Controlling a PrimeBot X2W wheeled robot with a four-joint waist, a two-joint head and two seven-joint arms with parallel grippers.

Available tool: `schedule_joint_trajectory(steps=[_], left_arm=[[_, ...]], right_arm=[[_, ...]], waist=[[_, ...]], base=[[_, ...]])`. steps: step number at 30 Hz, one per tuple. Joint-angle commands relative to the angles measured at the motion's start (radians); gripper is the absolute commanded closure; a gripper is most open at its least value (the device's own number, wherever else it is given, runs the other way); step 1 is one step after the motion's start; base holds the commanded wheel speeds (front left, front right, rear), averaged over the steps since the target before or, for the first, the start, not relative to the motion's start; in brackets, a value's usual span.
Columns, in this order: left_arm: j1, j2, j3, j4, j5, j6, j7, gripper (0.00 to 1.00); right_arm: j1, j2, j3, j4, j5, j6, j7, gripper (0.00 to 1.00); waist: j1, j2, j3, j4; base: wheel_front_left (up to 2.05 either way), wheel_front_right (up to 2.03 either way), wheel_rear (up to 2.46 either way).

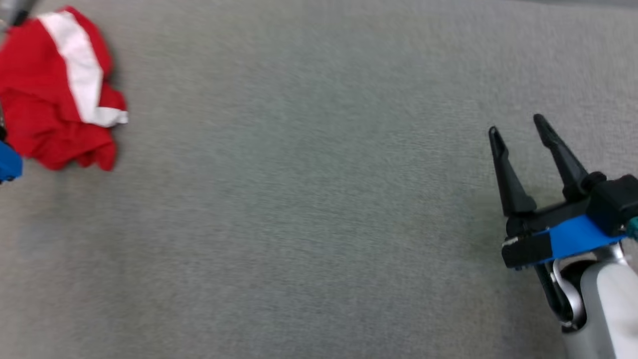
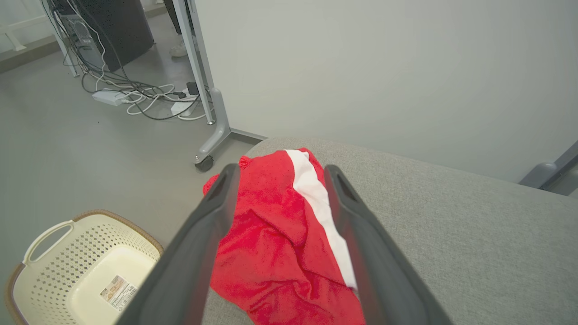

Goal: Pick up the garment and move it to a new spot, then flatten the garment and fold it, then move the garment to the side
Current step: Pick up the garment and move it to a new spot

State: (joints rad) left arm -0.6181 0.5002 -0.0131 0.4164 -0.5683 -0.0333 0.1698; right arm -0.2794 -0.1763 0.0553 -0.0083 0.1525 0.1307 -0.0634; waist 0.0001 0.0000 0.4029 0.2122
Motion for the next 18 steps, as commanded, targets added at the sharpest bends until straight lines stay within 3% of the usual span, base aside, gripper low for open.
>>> schedule_joint_trajectory(steps=[1,9,14,16,17,18], left_arm=[[-0.024,0.023,0.023,0.035,-0.019,0.01,0.022,0.0],[-0.006,0.126,0.096,0.125,-0.037,0.056,0.067,0.0],[0.029,0.13,0.128,0.163,-0.058,0.13,0.132,0.0],[0.05,0.103,0.137,0.181,-0.084,0.159,0.193,0.0],[0.061,0.086,0.135,0.187,-0.101,0.166,0.231,0.12],[0.072,0.068,0.133,0.187,-0.121,0.17,0.27,0.53]], right_arm=[[-0.041,-0.014,0.012,-0.021,0.005,0.0,0.001,0.0],[-0.118,-0.009,0.036,-0.057,0.01,0.0,-0.028,0.0],[-0.106,-0.012,0.021,-0.058,0.005,0.0,-0.047,0.0],[-0.104,-0.013,0.021,-0.056,0.007,0.0,-0.049,0.0],[-0.104,-0.013,0.022,-0.054,0.009,0.0,-0.051,0.0],[-0.103,-0.011,0.022,-0.053,0.009,0.0,-0.052,0.0]], waist=[[-0.0001,0.0,0.051,-0.037],[-0.0001,0.0,0.19,-0.178],[-0.0001,0.0,0.214,-0.217],[-0.0001,0.0,0.214,-0.225],[-0.0001,0.0,0.212,-0.228],[-0.0001,0.0,0.208,-0.23]], base=[[0.0,0.0,0.0],[0.0,0.0,0.0],[0.0,0.0,0.0],[0.0,0.0,0.0],[0.0,0.0,0.0],[0.0,0.0,0.0]])
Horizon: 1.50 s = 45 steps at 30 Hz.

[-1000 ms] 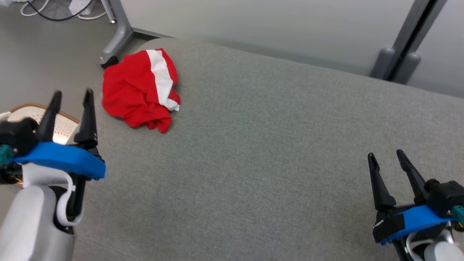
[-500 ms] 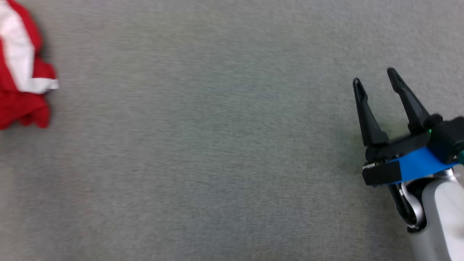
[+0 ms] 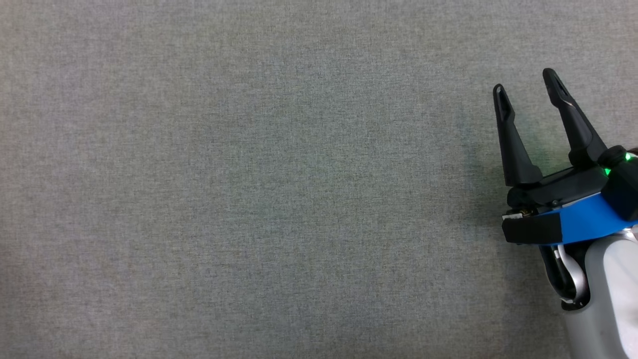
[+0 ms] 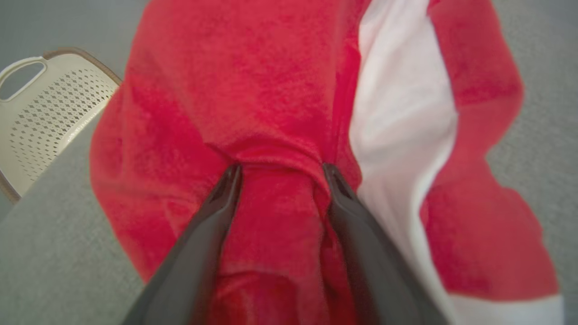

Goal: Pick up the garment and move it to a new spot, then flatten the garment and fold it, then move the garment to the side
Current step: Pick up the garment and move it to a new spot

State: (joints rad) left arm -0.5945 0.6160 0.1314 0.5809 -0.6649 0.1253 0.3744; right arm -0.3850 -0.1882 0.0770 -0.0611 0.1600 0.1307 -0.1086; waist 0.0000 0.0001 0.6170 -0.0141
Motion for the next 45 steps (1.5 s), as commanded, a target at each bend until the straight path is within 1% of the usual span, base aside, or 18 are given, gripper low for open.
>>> schedule_joint_trajectory(steps=[1,3,5,8,10,14,16,19,23,29,36,39,41,45], left_arm=[[0.059,-0.066,-0.014,0.02,-0.043,0.016,0.105,1.0],[0.077,-0.078,-0.019,0.005,-0.062,0.022,0.154,1.0],[0.077,-0.073,-0.014,-0.011,-0.065,0.027,0.154,1.0],[0.068,-0.053,-0.01,-0.073,-0.059,0.018,0.134,1.0],[0.049,-0.026,-0.01,-0.126,-0.039,0.001,0.098,1.0],[0.045,-0.014,-0.039,-0.198,-0.023,-0.043,0.078,1.0],[0.035,0.004,-0.053,-0.226,-0.015,-0.071,0.071,1.0],[0.017,0.025,-0.097,-0.286,0.014,-0.106,0.081,1.0],[-0.02,0.017,-0.141,-0.371,0.009,-0.145,0.112,1.0],[-0.07,-0.052,-0.245,-0.518,-0.009,-0.181,0.172,1.0],[-0.079,-0.166,-0.401,-0.643,-0.048,-0.219,0.23,1.0],[-0.067,-0.218,-0.468,-0.655,-0.058,-0.226,0.24,1.0],[-0.053,-0.249,-0.509,-0.638,-0.058,-0.23,0.234,1.0],[-0.016,-0.308,-0.57,-0.557,-0.027,-0.232,0.173,1.0]], right_arm=[[0.004,0.003,0.0,0.0,0.002,0.0,-0.008,0.0],[0.011,0.008,0.001,0.007,0.004,0.0,-0.009,0.0],[0.014,0.009,0.0,0.01,0.007,0.0,-0.013,0.0],[0.026,0.011,-0.009,0.023,0.012,0.0,-0.019,0.0],[0.035,0.013,-0.016,0.032,0.018,0.0,-0.023,0.0],[0.067,0.028,-0.025,0.064,0.029,0.0,-0.038,0.0],[0.086,0.038,-0.024,0.079,0.034,0.0,-0.045,0.0],[0.109,0.043,-0.029,0.096,0.043,0.0,-0.05,0.0],[0.141,0.056,-0.024,0.101,0.051,0.0,-0.048,0.0],[0.175,0.065,-0.023,0.098,0.058,0.0,-0.039,0.0],[0.191,0.081,-0.015,0.076,0.06,0.0,-0.027,0.0],[0.186,0.085,-0.007,0.072,0.063,0.0,-0.025,0.0],[0.18,0.088,-0.001,0.071,0.068,0.0,-0.023,0.0],[0.165,0.091,0.005,0.074,0.072,0.0,-0.031,0.0]], waist=[[0.0,-0.0001,-0.011,-0.005],[0.0,-0.0001,-0.027,-0.004],[0.0,-0.0001,-0.037,-0.003],[0.0,-0.0001,-0.079,0.01],[0.0,-0.0001,-0.116,0.022],[0.0,-0.0001,-0.218,0.04],[0.0,-0.0001,-0.275,0.045],[0.0,-0.0001,-0.351,0.051],[0.0,-0.0001,-0.428,0.048],[0.0,-0.0001,-0.502,0.022],[0.0,-0.0001,-0.521,-0.038],[0.0,-0.0001,-0.509,-0.069],[0.0,-0.0001,-0.496,-0.089],[0.0,-0.0001,-0.467,-0.123]], base=[[0.0,0.0,0.0],[0.0,0.0,0.0],[0.0,0.0,0.0],[0.0,0.0,0.0],[0.0,0.0,0.0],[0.0,0.0,0.0],[0.0,0.0,0.0],[0.0,0.0,0.0],[0.0,0.0,0.0],[0.0,0.0,0.0],[0.0,0.0,0.0],[0.0,0.0,0.0],[0.0,0.0,0.0],[0.0,0.0,0.0]])
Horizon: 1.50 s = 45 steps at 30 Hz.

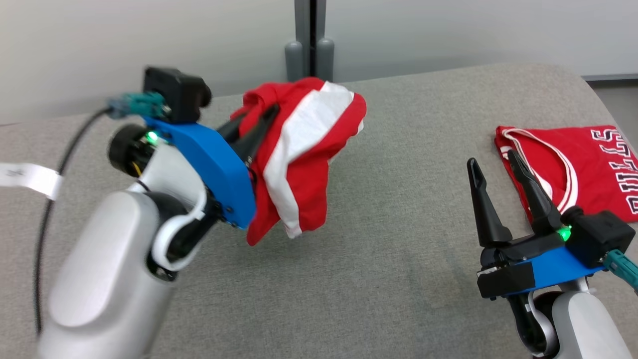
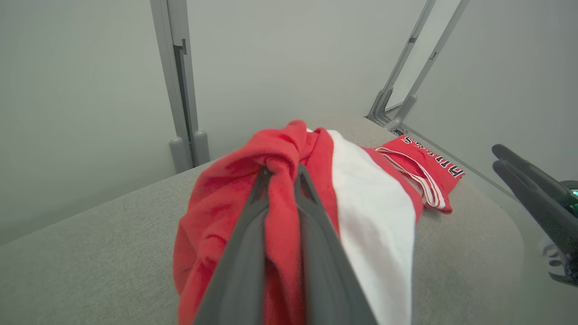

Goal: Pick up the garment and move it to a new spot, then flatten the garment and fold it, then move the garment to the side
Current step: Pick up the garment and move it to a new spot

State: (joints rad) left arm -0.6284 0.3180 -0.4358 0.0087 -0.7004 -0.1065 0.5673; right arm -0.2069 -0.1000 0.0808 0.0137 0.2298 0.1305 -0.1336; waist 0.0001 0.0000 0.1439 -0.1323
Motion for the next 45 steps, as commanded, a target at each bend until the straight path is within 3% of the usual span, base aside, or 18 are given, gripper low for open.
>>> schedule_joint_trajectory(steps=[1,9,10,11,12,19,23,29,37,45], left_arm=[[0.032,-0.03,-0.017,0.051,0.015,0.003,-0.042,1.0],[0.109,-0.166,-0.114,0.365,0.108,0.026,-0.252,1.0],[0.11,-0.18,-0.122,0.399,0.118,0.024,-0.274,0.64],[0.112,-0.19,-0.134,0.431,0.125,0.022,-0.294,0.14],[0.113,-0.199,-0.144,0.456,0.132,0.02,-0.311,0.0],[0.114,-0.233,-0.134,0.483,0.117,0.005,-0.496,0.0],[0.155,-0.191,-0.095,0.434,0.118,0.003,-0.625,0.0],[0.245,-0.119,-0.004,0.367,0.12,0.058,-0.774,0.0],[0.378,-0.047,0.121,0.283,0.155,0.125,-0.831,0.0],[0.481,-0.008,0.168,0.274,0.204,0.169,-0.833,0.0]], right_arm=[[-0.016,0.003,0.002,0.002,0.004,0.0,-0.009,0.0],[-0.034,0.003,-0.003,0.013,0.001,0.0,-0.017,0.0],[-0.034,0.003,-0.003,0.014,0.001,0.0,-0.016,0.0],[-0.034,0.002,-0.004,0.016,0.0,0.0,-0.015,0.0],[-0.034,0.001,-0.003,0.017,0.0,0.0,-0.013,0.0],[-0.017,-0.01,-0.016,0.016,-0.003,0.0,-0.004,0.0],[0.002,-0.016,-0.03,0.013,-0.004,0.0,0.002,0.0],[0.057,-0.014,-0.057,0.014,0.004,0.0,0.018,0.0],[0.128,0.007,-0.098,0.011,0.009,0.0,0.037,0.0],[0.167,0.023,-0.107,0.018,0.011,0.0,0.054,0.0]], waist=[[-0.0001,0.0,0.012,-0.011],[-0.0001,0.0,0.044,-0.017],[-0.0001,0.0,0.045,-0.013],[-0.0001,0.0,0.045,-0.007],[-0.0001,0.0,0.045,-0.001],[-0.0001,0.0,0.022,0.06],[-0.0001,0.0,-0.009,0.095],[-0.0001,0.0,-0.054,0.139],[-0.0001,0.0,-0.1,0.163],[-0.0001,0.0,-0.121,0.157]], base=[[0.0,0.0,0.0],[0.0,0.0,0.0],[0.0,0.0,0.0],[0.0,0.0,0.0],[0.0,0.0,0.0],[0.0,0.0,0.0],[0.0,0.0,0.0],[0.0,0.0,0.0],[0.0,0.0,0.0],[0.0,0.0,0.0]])
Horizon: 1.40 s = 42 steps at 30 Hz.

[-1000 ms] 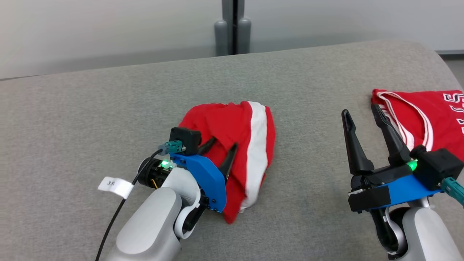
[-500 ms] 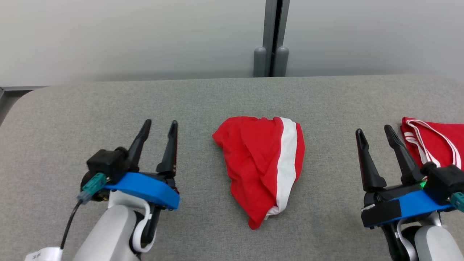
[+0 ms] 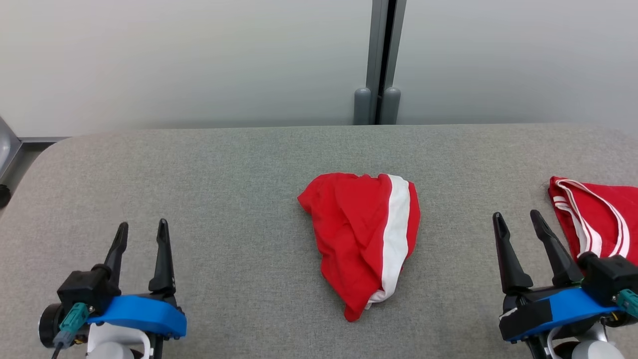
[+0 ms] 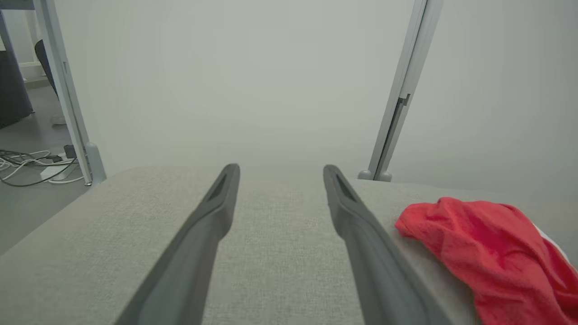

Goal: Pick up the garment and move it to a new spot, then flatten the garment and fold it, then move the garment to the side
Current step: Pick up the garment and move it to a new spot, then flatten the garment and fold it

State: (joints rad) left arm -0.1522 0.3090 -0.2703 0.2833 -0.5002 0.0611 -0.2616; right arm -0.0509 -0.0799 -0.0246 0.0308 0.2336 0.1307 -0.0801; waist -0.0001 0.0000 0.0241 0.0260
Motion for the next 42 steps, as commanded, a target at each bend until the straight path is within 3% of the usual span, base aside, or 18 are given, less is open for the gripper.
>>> schedule_joint_trajectory(steps=[1,14,25,35,42], left_arm=[[0.016,0.005,0.004,0.004,0.001,0.003,-0.004,0.0],[0.058,0.017,0.013,-0.055,-0.015,0.035,0.013,0.0],[0.039,0.029,0.007,-0.049,-0.02,0.031,0.028,0.0],[0.01,0.028,-0.008,-0.051,-0.02,0.027,0.036,0.0],[-0.027,0.023,-0.022,-0.043,-0.018,0.015,0.038,0.0]], right_arm=[[0.017,0.004,-0.003,0.004,0.008,0.0,0.004,0.0],[0.023,0.018,0.011,0.041,0.024,0.0,0.002,0.0],[0.01,0.022,0.058,0.058,0.032,0.0,0.018,0.0],[-0.042,0.028,0.273,0.179,0.121,0.0,0.226,0.0],[-0.156,0.029,0.356,0.347,0.167,0.0,0.206,0.0]], waist=[[0.0001,0.0,-0.003,-0.002],[0.0001,0.0,-0.014,-0.004],[0.0001,0.0,-0.004,-0.007],[0.0001,0.0,0.038,-0.002],[0.0001,0.0,0.07,0.021]], base=[[0.0,0.0,0.0],[0.0,0.0,0.0],[0.0,0.0,0.0],[0.0,0.0,0.0],[0.0,0.0,0.0]])
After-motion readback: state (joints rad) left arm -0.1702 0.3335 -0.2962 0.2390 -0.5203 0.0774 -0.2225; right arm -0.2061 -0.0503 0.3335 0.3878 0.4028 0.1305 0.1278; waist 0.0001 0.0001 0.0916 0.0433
